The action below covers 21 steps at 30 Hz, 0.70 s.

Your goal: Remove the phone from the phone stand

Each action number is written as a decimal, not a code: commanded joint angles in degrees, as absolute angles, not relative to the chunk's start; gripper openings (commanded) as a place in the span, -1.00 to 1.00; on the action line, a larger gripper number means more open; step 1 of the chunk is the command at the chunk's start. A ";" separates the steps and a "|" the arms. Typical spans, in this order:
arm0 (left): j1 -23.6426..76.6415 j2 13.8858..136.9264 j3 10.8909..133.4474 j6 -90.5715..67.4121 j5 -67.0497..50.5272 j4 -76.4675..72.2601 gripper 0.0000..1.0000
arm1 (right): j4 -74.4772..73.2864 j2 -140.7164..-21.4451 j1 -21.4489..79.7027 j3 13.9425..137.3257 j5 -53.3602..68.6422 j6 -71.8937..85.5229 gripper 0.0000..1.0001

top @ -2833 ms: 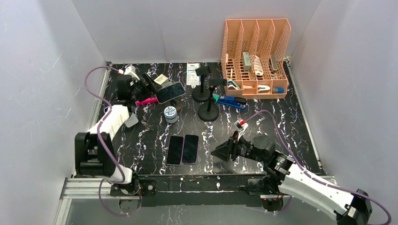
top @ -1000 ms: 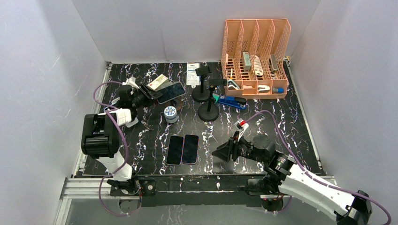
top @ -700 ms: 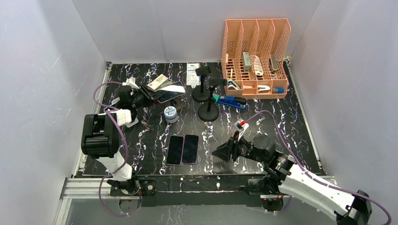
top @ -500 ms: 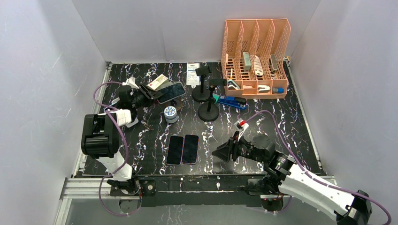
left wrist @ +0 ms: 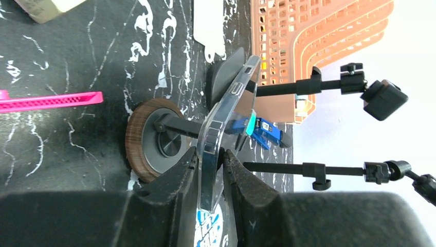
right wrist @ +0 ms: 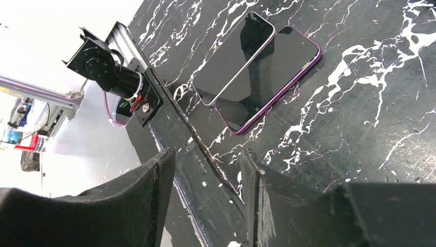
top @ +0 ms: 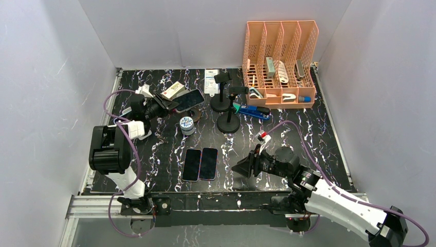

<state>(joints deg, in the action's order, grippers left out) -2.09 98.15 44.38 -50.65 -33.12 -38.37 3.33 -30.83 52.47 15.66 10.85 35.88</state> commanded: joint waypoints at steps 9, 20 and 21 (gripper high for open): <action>-2.03 92.40 43.36 -50.99 -34.45 -40.06 -1.00 | 6.86 -30.59 52.34 17.40 11.07 36.47 0.15; -1.94 87.64 43.56 -54.90 -33.20 -40.77 -1.00 | 7.12 -31.67 52.38 17.83 11.09 36.47 0.15; -1.95 87.21 43.71 -55.41 -33.10 -40.86 -1.00 | 7.12 -31.71 52.38 17.95 11.15 36.47 0.16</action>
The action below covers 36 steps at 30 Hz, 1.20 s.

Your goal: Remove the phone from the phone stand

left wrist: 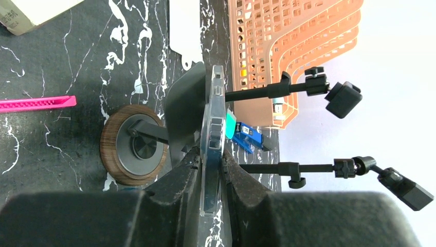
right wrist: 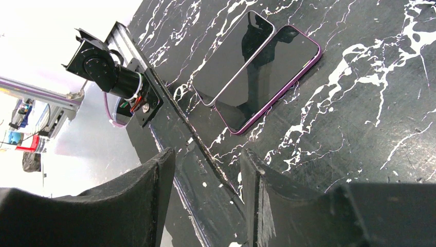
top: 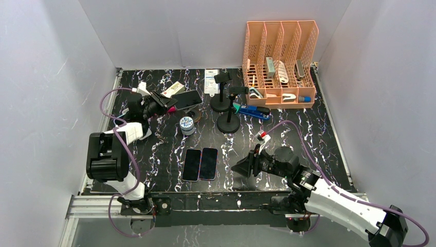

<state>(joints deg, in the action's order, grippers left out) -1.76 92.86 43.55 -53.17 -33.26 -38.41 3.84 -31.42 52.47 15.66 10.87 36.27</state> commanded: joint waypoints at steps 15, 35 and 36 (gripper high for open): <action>-1.97 78.13 43.11 -63.23 -30.59 -40.91 -1.00 | 5.92 -32.72 52.36 19.76 10.83 36.58 0.15; 4.29 54.27 45.92 -53.36 -28.36 -11.53 -1.00 | -1.10 -31.46 52.33 24.43 4.32 31.09 0.17; 4.88 52.80 45.74 -52.45 -28.67 -9.85 -1.00 | -1.59 -31.67 52.35 24.70 3.70 31.03 0.17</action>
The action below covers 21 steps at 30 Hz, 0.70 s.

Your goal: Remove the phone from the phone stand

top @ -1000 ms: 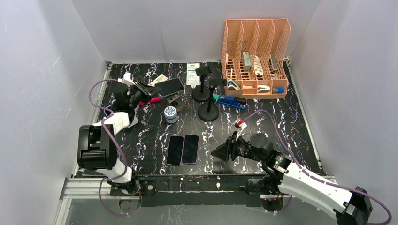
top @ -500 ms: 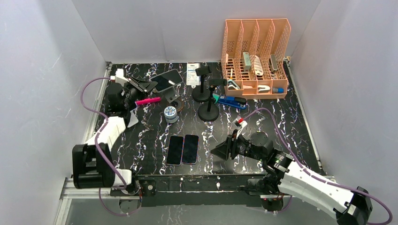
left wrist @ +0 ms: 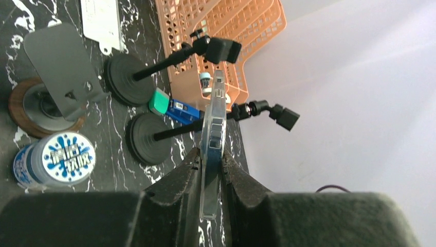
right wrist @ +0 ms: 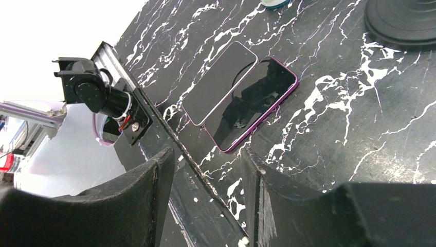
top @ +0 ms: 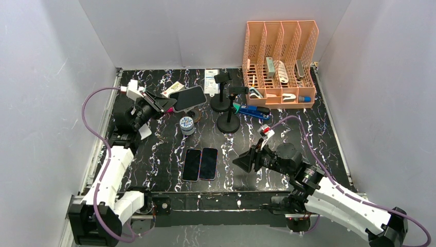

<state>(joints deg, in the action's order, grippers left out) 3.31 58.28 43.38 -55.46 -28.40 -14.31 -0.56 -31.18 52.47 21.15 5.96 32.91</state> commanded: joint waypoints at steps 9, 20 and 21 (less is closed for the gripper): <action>11.28 45.81 39.18 -46.17 -31.73 2.23 -1.00 | -1.84 -28.04 52.36 22.54 -7.39 33.07 0.20; 15.88 44.54 36.67 -41.74 -39.52 1.36 -1.00 | -3.49 -33.08 52.30 27.05 -1.97 28.00 0.38; 16.15 44.48 36.31 -41.40 -40.50 1.18 -1.00 | -3.88 -33.93 52.34 27.75 -1.05 27.51 0.38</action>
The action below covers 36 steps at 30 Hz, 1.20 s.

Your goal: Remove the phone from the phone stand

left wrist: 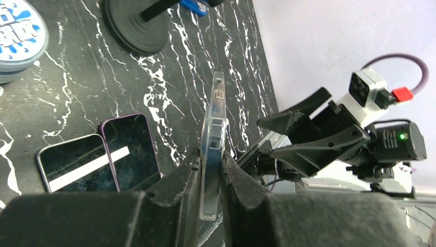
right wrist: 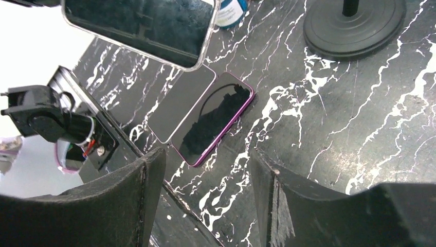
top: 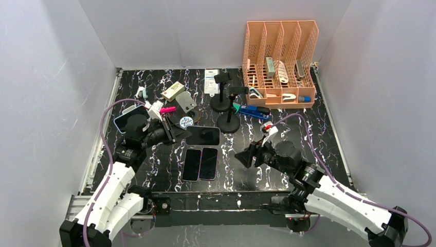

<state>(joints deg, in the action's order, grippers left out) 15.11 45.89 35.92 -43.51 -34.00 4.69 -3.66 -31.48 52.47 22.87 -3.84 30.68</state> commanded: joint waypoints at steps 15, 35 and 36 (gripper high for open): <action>20.73 43.04 31.67 -37.45 -50.12 0.28 -1.00 | -10.54 -37.97 52.38 40.31 11.99 19.75 0.67; 31.26 40.59 30.88 -34.63 -51.49 -5.20 -1.00 | -9.46 -50.32 52.33 46.23 31.74 16.62 0.78; 31.43 40.44 30.80 -34.37 -51.85 -5.30 -1.00 | -9.56 -50.77 52.31 46.37 32.57 16.61 0.77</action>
<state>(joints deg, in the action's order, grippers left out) 30.65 42.26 30.96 -35.83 -48.88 -1.74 -10.50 -49.63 52.47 43.13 26.41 17.98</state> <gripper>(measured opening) 0.150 0.892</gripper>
